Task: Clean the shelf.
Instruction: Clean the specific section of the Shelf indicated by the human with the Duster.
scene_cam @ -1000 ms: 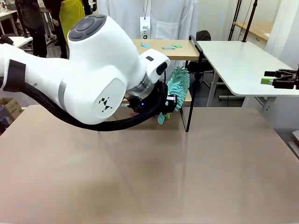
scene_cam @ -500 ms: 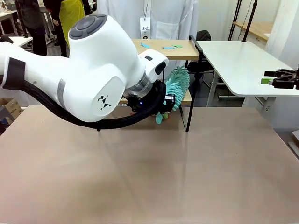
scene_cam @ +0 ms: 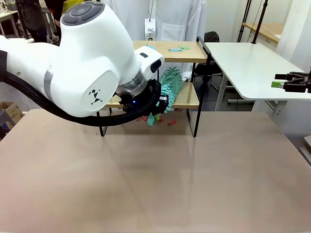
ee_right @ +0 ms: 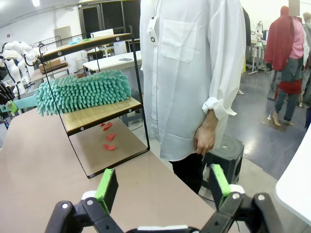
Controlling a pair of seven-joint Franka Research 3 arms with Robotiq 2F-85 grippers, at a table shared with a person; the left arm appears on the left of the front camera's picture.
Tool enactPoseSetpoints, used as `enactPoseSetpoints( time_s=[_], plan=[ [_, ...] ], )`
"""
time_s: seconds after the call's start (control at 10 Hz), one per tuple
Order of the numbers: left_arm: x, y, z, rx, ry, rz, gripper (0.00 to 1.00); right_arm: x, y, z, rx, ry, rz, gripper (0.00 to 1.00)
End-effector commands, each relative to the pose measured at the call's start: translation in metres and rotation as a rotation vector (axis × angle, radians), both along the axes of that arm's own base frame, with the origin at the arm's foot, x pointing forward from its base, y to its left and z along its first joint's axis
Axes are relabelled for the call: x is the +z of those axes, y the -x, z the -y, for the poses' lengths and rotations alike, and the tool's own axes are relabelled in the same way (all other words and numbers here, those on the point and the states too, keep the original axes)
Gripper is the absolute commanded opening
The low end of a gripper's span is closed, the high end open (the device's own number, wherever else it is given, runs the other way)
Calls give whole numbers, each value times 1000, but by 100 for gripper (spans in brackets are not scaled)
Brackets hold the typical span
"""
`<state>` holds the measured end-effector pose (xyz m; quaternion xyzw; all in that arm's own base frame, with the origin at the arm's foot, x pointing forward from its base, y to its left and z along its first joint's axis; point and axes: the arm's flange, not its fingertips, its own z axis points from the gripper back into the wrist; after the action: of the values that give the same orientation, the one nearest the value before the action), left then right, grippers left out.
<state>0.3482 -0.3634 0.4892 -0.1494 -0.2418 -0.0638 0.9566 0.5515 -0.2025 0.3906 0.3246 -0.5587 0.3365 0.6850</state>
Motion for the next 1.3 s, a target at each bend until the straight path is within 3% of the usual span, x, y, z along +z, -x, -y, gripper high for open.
enactPoseSetpoints(
  time_s=[0.0, 1.0, 1.2],
  plan=[
    [-5, 2, -7, 60, -31, -2, 13, 3, 0, -2, 1, 3, 5, 100],
    [-9, 17, -111, 219, -183, -36, 13, 3, 0, -2, 1, 3, 5, 100],
    [-1, 29, -123, 288, -321, 29, 13, 3, 0, -2, 1, 3, 5, 100]
  ],
)
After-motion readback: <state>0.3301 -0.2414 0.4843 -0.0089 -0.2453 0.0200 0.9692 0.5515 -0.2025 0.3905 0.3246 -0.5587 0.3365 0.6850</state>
